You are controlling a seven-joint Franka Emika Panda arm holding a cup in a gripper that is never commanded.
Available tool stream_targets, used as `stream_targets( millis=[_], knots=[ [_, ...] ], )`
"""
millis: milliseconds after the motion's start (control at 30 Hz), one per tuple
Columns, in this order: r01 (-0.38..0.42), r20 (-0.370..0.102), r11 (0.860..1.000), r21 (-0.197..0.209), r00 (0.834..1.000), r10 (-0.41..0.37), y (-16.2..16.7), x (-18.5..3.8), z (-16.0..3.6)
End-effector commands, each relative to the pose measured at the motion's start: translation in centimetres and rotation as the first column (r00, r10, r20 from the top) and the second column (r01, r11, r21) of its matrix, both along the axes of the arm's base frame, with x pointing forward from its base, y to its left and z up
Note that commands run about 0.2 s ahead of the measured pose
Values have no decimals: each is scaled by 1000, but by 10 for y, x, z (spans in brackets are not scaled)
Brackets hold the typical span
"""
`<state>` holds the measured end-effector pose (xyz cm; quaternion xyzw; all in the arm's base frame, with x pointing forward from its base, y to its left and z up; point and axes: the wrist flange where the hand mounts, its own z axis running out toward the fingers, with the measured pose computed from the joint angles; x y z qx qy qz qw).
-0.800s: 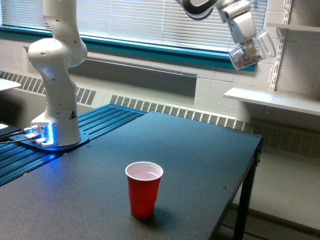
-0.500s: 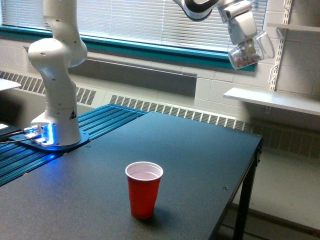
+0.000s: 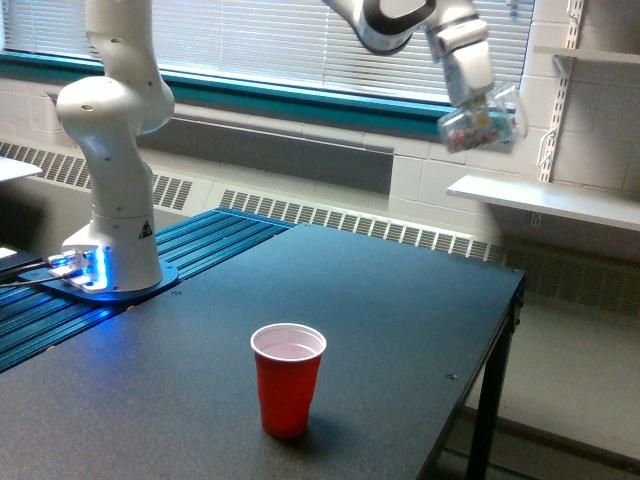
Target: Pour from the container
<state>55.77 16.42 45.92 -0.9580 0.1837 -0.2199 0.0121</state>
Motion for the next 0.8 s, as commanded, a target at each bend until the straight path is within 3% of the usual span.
stream_targets(
  millis=[33, 267, 433, 533, 600, 700, 800],
  knots=[
    [173, -17, 984, -32, 985, -174, -62, -13, -9],
    [287, -16, 957, -36, 958, -288, -104, -35, -9],
    [365, -13, 930, -37, 931, -366, -134, -51, -10],
    [415, -16, 909, -37, 910, -415, -152, -63, -12],
    [438, -27, 896, -76, 897, -441, -164, -73, -17],
    [484, -33, 872, -72, 873, -487, -179, -84, -20],
    [519, -50, 849, -95, 850, -525, -195, -97, -27]
  ],
)
